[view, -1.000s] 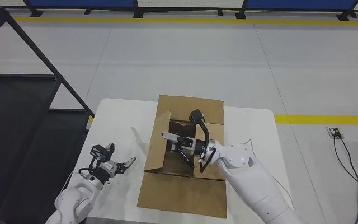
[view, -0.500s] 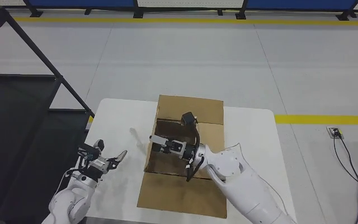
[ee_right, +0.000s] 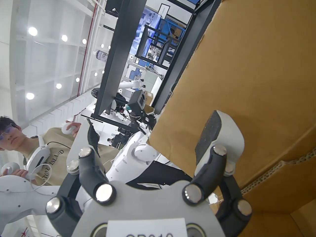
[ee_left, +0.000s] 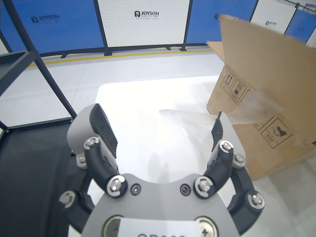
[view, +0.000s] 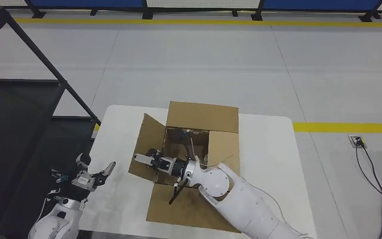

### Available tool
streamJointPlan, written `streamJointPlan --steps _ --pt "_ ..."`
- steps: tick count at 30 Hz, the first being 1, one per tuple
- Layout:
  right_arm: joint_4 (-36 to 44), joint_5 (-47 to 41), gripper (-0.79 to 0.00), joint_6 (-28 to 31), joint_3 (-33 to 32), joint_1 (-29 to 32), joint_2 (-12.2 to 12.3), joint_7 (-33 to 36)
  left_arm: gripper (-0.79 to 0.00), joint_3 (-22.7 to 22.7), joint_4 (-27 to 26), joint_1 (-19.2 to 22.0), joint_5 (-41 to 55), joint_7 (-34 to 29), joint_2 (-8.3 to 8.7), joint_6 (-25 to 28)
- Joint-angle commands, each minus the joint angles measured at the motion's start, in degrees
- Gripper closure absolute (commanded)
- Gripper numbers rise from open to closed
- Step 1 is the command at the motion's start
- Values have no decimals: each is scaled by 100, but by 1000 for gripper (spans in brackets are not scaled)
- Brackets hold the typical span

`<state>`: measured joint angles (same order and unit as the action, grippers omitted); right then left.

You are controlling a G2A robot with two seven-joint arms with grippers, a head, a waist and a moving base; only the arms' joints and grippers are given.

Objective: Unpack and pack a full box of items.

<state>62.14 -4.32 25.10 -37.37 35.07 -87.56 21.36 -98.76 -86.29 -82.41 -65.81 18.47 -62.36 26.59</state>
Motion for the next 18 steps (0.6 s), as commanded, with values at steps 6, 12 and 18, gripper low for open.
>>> streamJointPlan --steps 6,12,18 --pt "-495 273 -785 62 304 -196 -254 -51 -785 -360 -669 -449 -50 205 31 151" --pt "-721 324 -785 195 340 -261 -394 -56 -785 -211 -909 -470 -473 -169 56 417" --pt "-769 291 -785 378 204 -245 -437 38 -785 275 -599 -20 -1031 -780 55 364"
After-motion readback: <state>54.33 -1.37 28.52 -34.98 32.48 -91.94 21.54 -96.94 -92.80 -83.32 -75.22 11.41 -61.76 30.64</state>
